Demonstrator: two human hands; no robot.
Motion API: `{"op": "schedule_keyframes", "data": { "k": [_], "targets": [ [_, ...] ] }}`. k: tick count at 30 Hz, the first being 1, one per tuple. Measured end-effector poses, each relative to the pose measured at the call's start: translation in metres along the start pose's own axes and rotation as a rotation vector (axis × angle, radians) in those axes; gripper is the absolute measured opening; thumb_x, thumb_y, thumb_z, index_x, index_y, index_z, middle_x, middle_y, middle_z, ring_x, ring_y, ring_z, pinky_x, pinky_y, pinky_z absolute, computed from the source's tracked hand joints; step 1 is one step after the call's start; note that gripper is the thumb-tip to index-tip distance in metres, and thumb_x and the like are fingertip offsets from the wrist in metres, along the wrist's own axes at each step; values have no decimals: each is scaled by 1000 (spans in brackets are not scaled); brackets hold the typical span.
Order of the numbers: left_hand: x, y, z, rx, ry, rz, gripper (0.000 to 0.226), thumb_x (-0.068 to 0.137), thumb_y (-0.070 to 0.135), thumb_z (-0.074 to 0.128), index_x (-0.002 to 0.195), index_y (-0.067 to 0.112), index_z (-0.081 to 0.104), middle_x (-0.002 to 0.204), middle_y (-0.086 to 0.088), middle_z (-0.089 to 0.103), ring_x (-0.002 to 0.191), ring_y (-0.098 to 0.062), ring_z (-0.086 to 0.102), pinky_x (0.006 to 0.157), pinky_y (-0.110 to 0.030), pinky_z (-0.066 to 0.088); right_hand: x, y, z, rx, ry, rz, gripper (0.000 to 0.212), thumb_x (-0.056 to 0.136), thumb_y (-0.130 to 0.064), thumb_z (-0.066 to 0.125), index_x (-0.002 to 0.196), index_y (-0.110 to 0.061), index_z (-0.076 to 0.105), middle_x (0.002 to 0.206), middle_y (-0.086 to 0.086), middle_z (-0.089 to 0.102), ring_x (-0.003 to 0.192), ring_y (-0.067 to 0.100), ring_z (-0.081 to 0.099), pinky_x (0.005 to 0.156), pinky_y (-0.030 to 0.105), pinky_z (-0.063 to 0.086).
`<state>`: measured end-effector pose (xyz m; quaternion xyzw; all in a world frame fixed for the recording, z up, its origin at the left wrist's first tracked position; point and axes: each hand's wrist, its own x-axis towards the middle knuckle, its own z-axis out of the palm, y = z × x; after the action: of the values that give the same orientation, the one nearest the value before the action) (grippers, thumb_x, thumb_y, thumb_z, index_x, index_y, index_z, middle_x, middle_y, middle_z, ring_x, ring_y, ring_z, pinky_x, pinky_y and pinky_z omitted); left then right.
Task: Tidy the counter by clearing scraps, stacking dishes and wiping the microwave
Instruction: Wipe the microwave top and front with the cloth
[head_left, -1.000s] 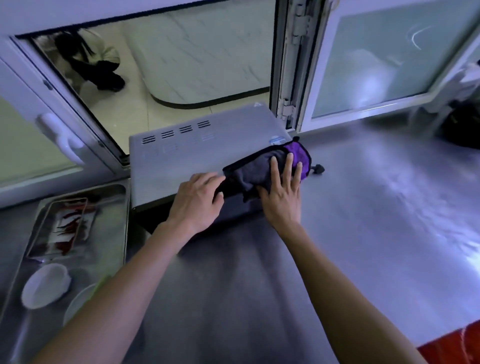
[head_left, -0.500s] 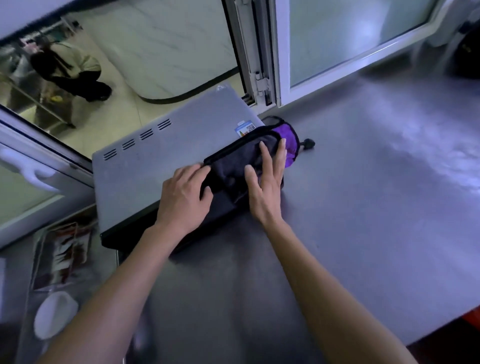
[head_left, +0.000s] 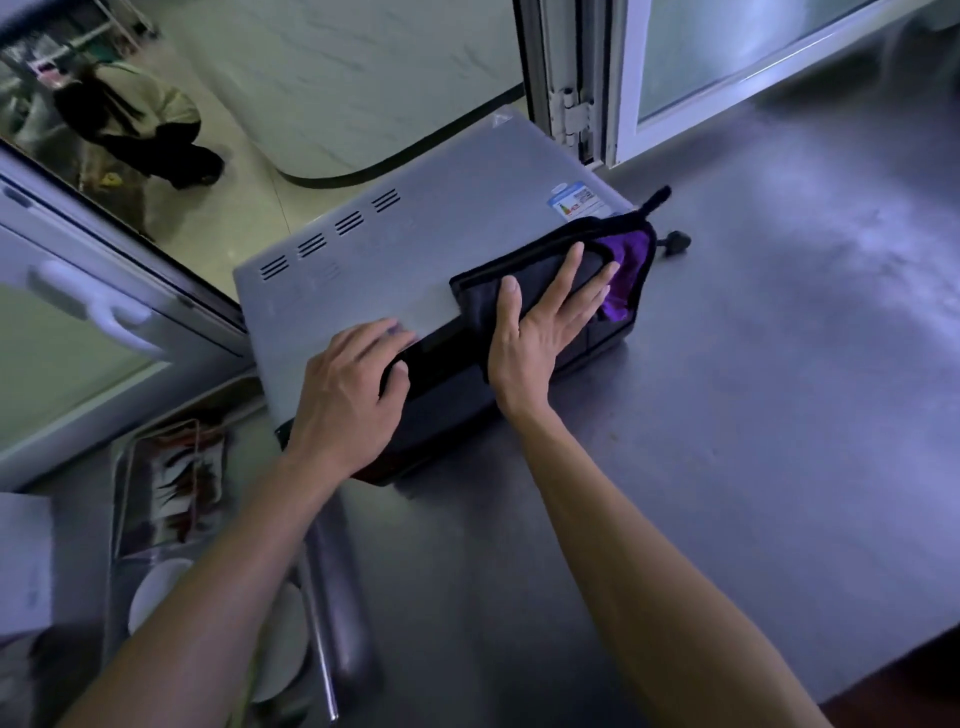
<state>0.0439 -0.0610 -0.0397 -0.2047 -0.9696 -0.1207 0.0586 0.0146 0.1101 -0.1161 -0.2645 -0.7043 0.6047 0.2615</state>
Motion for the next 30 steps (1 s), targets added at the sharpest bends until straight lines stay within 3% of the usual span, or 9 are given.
{"op": "schedule_keyframes", "data": {
  "k": [5,12,20,25,30],
  "targets": [
    [-30,-36,-14,-59,-1,19,39,98,28,42,127,16,66,135,-1,59,127,-21,51,104,-48,43,-57,-2,38,49,22,23,75,98,-53,43,158,-35,1,164,-4,-22,151,18,-19,121,46,-8],
    [-61,-81,-27,-102,-36,69,41,101,26,41,133,9,61,141,-5,55,132,-19,46,114,-38,35,-145,0,86,119,11,54,80,96,-59,37,158,-33,-6,165,-7,-20,151,14,-19,119,38,-10],
    [-80,-117,-34,-155,-30,127,39,101,25,42,129,5,61,136,-5,58,129,-13,48,111,-23,33,-227,14,121,170,-89,170,80,96,-60,32,158,-27,-7,164,-4,-23,150,9,-21,123,39,-8],
    [-71,-110,-36,-117,-26,156,40,103,30,43,133,9,59,134,-5,60,127,-16,51,110,-35,40,-221,19,118,169,-97,150,79,97,-56,36,157,-30,-10,161,-8,-25,148,6,-26,121,32,-10],
    [-48,-81,-28,-72,-43,256,39,103,28,45,132,8,60,135,-7,60,127,-20,52,110,-38,40,-184,27,98,200,-96,214,76,103,-48,40,157,-30,-11,163,-2,-25,145,3,-27,119,31,-10]
  ]
}}
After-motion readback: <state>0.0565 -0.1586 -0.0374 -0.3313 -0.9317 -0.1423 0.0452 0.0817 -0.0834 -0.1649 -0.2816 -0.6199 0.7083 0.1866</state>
